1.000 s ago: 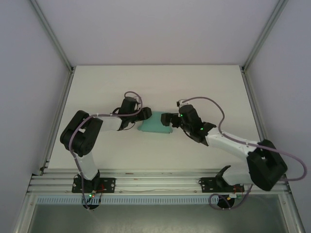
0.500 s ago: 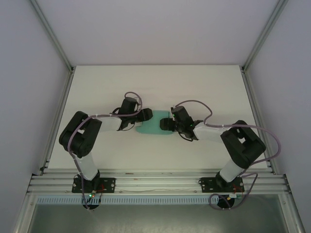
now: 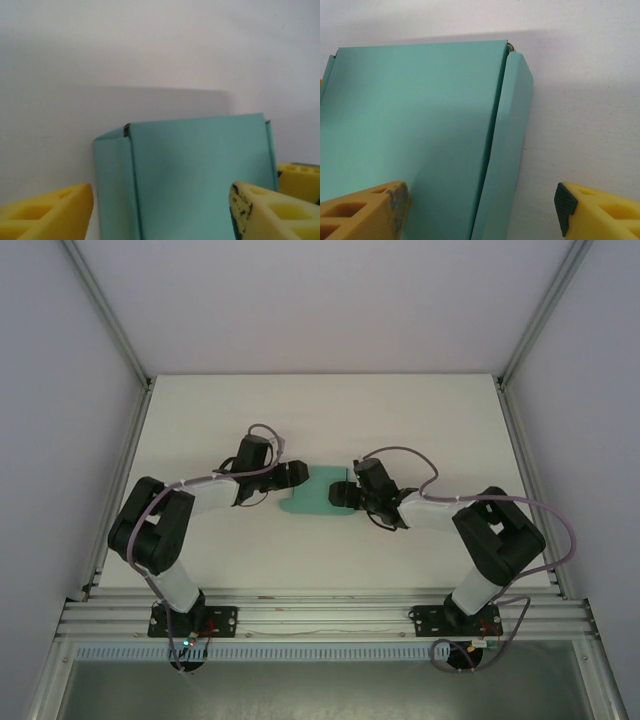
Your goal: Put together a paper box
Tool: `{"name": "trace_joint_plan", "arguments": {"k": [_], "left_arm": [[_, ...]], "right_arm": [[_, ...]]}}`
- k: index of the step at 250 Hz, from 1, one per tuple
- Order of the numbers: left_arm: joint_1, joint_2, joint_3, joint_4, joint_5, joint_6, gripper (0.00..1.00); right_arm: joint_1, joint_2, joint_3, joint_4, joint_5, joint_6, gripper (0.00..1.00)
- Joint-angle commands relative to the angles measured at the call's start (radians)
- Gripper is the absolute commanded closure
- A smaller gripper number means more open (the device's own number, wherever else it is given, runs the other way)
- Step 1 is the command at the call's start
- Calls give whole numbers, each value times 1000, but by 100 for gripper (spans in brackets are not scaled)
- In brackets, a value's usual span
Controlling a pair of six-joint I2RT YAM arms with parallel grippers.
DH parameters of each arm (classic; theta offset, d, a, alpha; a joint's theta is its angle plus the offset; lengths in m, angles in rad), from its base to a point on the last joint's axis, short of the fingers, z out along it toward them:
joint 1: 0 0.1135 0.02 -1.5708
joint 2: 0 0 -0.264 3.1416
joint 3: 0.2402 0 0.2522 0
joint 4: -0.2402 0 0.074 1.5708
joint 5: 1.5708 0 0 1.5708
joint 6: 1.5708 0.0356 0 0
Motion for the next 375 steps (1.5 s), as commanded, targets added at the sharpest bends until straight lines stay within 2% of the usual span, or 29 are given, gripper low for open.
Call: {"name": "trace_joint_plan", "arguments": {"k": [1, 29, 82, 98, 145, 189, 204, 243, 261, 284, 309, 339, 349, 362, 367, 375], "left_arm": [[28, 41, -41, 69, 108, -22, 40], [56, 55, -93, 160, 171, -77, 46], [96, 89, -177, 321, 236, -152, 72], [109, 96, -200, 376, 258, -174, 75], [132, 126, -245, 503, 300, -222, 76], [153, 167, -269, 615, 339, -269, 77], [159, 176, -268, 605, 337, -270, 81], [176, 192, -286, 645, 349, -277, 81], [177, 194, -283, 631, 347, -266, 81], [176, 192, -281, 634, 349, -264, 80], [176, 180, -278, 656, 349, -271, 74], [173, 132, -257, 668, 338, -270, 59], [172, 107, -242, 654, 334, -257, 43], [165, 66, -218, 617, 332, -211, 16], [162, 47, -206, 592, 332, -184, 2], [155, 10, -183, 534, 328, -136, 1]], "right_arm": [[-15, -3, -33, -24, 12, 13, 22], [-29, -23, -39, 3, -8, 29, 21], [-63, -54, -37, 55, -102, 86, 12], [-82, -54, -29, 60, -138, 104, 11], [-127, -7, -7, 106, -291, 158, 11], [-139, 76, 21, 233, -469, 238, 13], [-144, 102, 40, 247, -501, 269, 14], [-146, 123, 66, 244, -530, 279, 15], [-147, 128, 81, 237, -551, 276, 19], [-146, 134, 93, 250, -579, 291, 30], [-148, 129, 102, 255, -593, 311, 43], [-150, 105, 120, 183, -585, 306, 53], [-151, 97, 128, 150, -576, 302, 53], [-156, 82, 142, 99, -567, 298, 54], [-158, 78, 149, 75, -564, 300, 54], [-163, 71, 162, 40, -564, 306, 55]]}}
